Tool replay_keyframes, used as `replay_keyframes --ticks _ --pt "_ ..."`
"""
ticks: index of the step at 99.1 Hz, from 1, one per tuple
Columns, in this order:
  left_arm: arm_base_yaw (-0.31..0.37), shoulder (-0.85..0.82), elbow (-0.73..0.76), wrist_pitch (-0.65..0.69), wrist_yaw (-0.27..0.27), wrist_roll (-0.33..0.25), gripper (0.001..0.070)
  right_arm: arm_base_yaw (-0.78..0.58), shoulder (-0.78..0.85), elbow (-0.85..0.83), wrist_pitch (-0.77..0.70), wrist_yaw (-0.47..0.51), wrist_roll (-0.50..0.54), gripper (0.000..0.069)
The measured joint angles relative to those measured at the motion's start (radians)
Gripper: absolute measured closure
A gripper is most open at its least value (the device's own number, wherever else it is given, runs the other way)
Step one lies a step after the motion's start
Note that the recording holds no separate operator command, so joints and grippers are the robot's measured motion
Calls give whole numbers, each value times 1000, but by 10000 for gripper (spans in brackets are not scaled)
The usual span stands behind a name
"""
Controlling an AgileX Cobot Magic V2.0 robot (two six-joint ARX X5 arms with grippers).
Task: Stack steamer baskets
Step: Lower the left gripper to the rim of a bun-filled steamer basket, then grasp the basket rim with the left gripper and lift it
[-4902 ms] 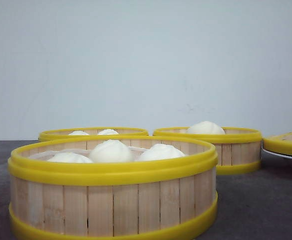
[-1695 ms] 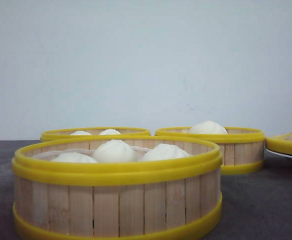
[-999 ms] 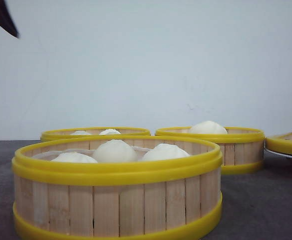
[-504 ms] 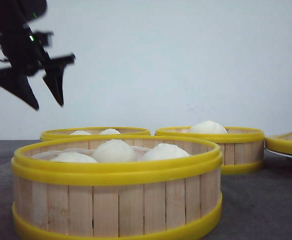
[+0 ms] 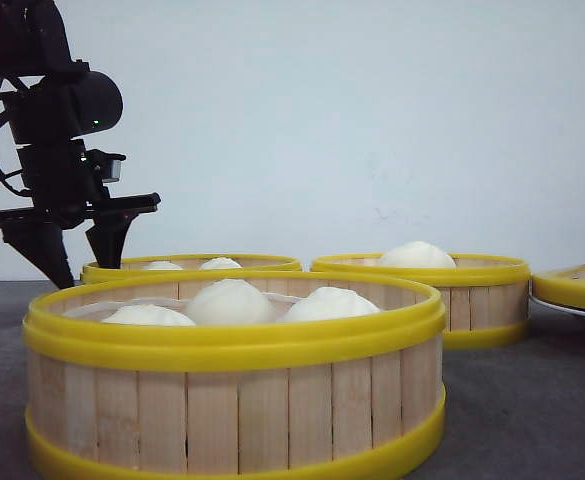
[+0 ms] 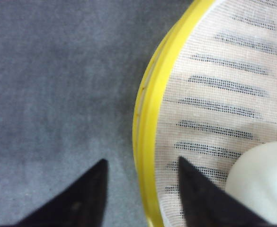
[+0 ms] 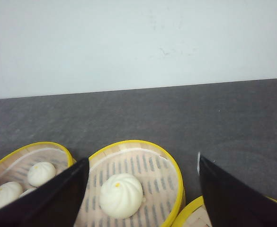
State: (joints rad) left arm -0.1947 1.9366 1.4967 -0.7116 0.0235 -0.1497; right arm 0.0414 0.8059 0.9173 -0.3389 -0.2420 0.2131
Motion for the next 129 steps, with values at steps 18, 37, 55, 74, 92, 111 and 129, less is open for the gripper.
replay_keyframes --ticks 18,37,55,74,92,111,129 --pt "-2 0 0 -1 1 -1 627 0 0 0 0 0 0 238" --pt "-3 0 0 1 -2 -24 677 2 0 0 0 0 0 238" --pt "-3 0 4 0 -2 -26 679 4 0 0 0 0 0 238" --pt "14 -58 4 23 3 -26 682 14 0 0 0 0 0 238" --pt "64 -214 4 -5 58 -17 682 24 0 0 0 1 0 238" --pt "64 -367 4 -120 144 -6 682 26 0 0 0 0 0 238" --pt "12 -523 4 -213 215 13 682 26 0 0 -12 0 0 238"
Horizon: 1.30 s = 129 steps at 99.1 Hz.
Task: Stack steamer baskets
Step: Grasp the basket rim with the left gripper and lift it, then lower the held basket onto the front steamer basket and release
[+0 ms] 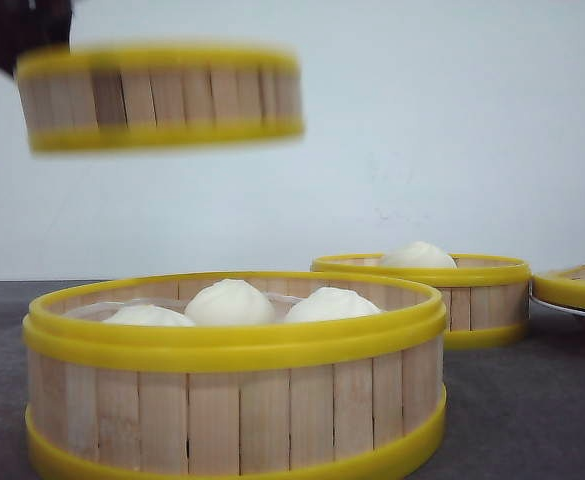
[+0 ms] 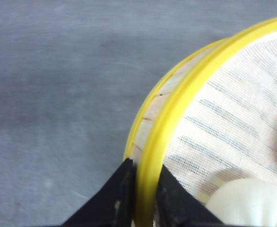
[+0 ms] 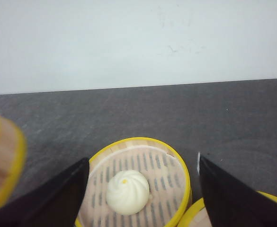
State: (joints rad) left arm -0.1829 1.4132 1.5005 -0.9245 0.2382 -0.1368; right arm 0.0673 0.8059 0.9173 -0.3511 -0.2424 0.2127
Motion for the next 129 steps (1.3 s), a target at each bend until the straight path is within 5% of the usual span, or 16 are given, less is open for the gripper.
replay_keyframes --ticks 48,77,129 --pt "-200 -131 -23 -89 -1 5 682 51 0 0 0 5 0 238" --pt "-312 -131 -225 -36 -95 5 682 64 0 0 0 7 0 238" --pt "-326 -127 -427 181 -101 -41 682 84 0 0 -1 35 -21 238"
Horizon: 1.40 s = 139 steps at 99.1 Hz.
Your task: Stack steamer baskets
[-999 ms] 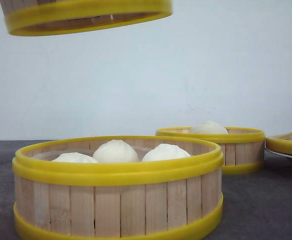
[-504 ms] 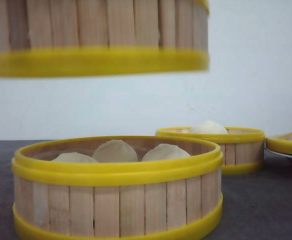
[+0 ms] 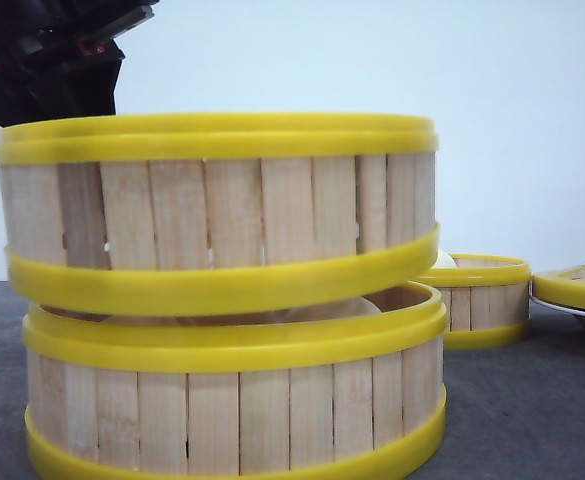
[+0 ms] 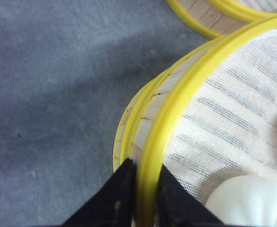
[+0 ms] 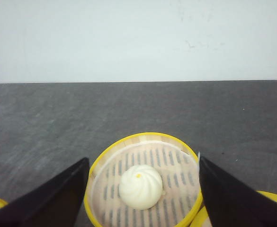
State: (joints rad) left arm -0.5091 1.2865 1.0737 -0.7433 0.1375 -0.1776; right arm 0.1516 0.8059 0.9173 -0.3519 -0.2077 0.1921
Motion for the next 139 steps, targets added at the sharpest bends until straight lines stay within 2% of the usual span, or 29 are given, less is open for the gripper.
replay_keyframes --ticks 74,82,103,124,139 --pt "0 125 1 36 5 -10 679 0 0 0 -3 0 -6 238" --pt "0 129 1 45 11 -12 653 0 0 0 -4 0 -6 238" --pt "0 141 1 60 10 -18 500 0 0 0 -14 0 -6 238" --pt "5 118 1 113 -15 -18 481 0 35 0 -13 -1 -6 238" --pt "19 -22 1 199 -35 -10 481 0 108 0 -5 -1 -6 238"
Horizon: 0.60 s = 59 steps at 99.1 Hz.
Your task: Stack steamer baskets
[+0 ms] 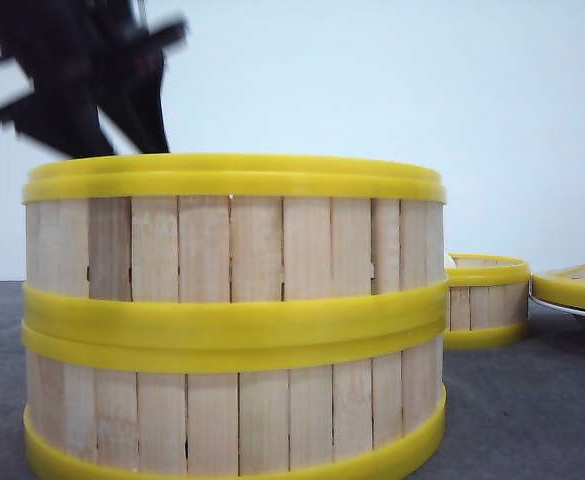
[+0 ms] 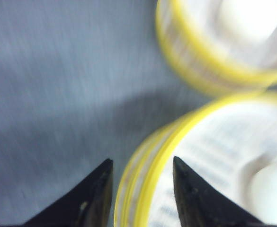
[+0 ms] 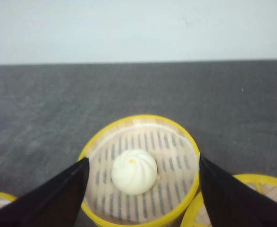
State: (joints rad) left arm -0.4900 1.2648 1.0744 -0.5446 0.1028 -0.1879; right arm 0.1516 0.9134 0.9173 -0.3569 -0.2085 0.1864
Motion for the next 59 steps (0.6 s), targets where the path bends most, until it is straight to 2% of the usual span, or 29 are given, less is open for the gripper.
replay_keyframes --ticks 22,50,59 --pt "46 -230 0 43 -3 13 481 0 182 21 50 0 0 238" --pt "51 -394 0 -55 -8 16 481 0 507 246 7 4 0 238" --pt "49 -430 0 -99 -8 16 481 0 622 316 -18 41 -1 238"
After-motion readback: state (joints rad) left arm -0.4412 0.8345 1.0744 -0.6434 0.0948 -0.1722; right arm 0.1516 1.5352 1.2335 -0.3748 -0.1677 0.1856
